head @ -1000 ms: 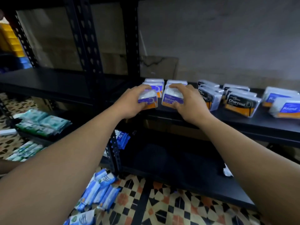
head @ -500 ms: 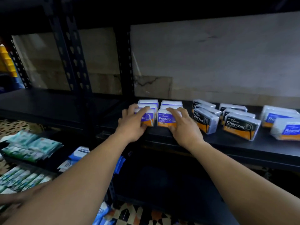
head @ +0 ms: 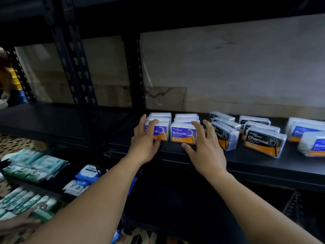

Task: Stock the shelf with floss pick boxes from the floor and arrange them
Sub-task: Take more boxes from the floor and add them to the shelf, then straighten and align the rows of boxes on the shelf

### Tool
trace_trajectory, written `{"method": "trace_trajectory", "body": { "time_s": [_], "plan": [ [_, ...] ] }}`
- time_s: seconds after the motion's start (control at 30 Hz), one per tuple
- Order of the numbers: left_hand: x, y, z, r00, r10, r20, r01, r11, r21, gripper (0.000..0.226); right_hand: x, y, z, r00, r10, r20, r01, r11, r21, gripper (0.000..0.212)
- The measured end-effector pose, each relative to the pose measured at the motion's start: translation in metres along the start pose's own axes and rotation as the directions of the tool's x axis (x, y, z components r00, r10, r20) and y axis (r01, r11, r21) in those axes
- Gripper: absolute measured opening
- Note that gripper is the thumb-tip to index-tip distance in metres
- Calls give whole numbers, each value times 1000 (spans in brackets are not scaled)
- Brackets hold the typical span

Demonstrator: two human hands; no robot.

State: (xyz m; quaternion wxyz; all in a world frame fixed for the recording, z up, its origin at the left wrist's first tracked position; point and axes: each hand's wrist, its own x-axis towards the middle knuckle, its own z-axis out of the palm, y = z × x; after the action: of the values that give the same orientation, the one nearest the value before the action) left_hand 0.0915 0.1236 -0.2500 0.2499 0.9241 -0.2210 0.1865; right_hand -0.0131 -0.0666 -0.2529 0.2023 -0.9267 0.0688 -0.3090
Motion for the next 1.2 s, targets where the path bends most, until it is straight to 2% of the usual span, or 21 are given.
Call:
{"method": "trace_trajectory", "body": {
  "time_s": [0.13, 0.5, 0.57, 0.77, 1.2],
  "plan": [
    [-2, -1, 2, 999, 3, -33, -4, 1000, -20, 64, -16, 7, 3, 989, -29, -144, 26, 999, -25, 67],
    [-4, -1, 1, 999, -51, -8, 51, 996, -71, 62, -28, 10, 5, 982, -37, -187, 14, 992, -122, 78],
    [-4, -2, 2, 999, -49, -13, 48, 995, -83, 62, -32, 13, 7, 983, -21, -184, -4, 991, -135, 75],
    [-4, -7, 4, 999, -21, -29, 18, 995, -100, 60, -37, 20, 15, 987, -45, -157, 16, 983, -184, 46],
    [-5, -6, 4, 997, -76, -27, 72, 988, -138, 56, -33, 20, 9, 995, -12, -101, -3, 989, -147, 46]
  ]
}}
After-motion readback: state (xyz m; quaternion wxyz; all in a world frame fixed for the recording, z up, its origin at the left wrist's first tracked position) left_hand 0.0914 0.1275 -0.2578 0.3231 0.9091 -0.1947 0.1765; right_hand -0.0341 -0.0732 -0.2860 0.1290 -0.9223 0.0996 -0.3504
